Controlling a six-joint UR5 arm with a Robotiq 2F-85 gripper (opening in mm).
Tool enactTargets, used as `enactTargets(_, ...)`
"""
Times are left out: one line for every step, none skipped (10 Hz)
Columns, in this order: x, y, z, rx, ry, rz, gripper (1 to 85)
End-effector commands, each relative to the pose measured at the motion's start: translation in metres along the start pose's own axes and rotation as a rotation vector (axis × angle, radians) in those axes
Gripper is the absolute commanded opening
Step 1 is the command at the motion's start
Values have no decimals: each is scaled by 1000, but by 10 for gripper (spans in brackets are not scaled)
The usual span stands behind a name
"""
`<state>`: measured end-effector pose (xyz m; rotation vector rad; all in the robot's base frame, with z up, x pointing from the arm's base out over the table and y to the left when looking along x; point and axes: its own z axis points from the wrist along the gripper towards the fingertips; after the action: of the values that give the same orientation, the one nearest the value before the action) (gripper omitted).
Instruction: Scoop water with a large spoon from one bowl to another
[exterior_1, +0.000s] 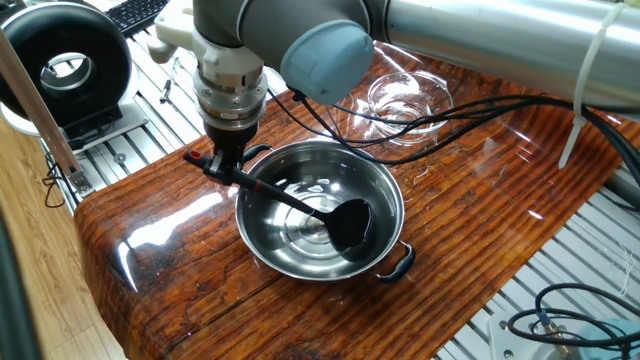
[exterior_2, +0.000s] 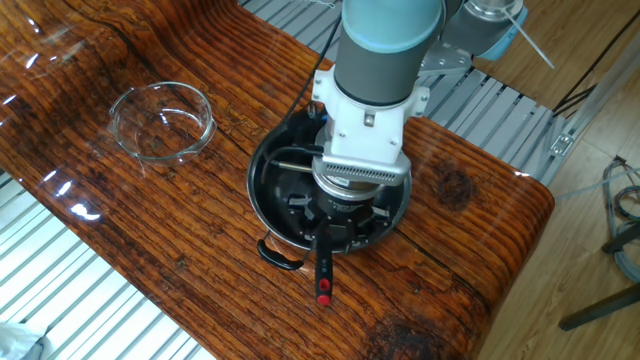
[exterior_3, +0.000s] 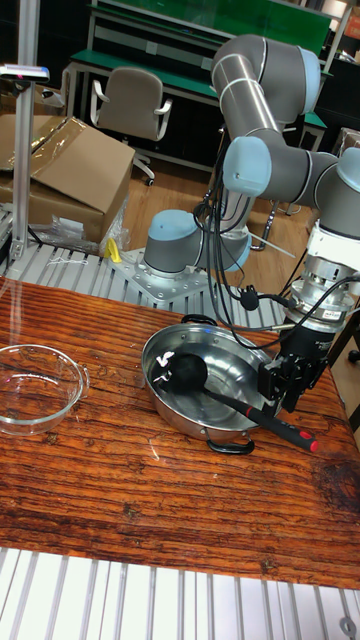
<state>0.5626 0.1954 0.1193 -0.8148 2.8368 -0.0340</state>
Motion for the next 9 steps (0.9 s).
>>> enactTargets(0,-2,-4,3,2,35,403)
enactTargets(0,-5,-4,14,1,74,323)
enactTargets(-8,-6,-4,16,-29,123,303)
enactTargets(-14,-4,-4,7,-52,140,290)
enactTargets(-15,-4,-4,6,-56,141,323)
enactTargets(-15,0,-4,-11,-53,144,350)
enactTargets(-13,4,-4,-24,-47,139,367)
enactTargets(-15,4,-4,-27,-52,130,397)
enactTargets(-16,4,-4,-26,-57,131,413)
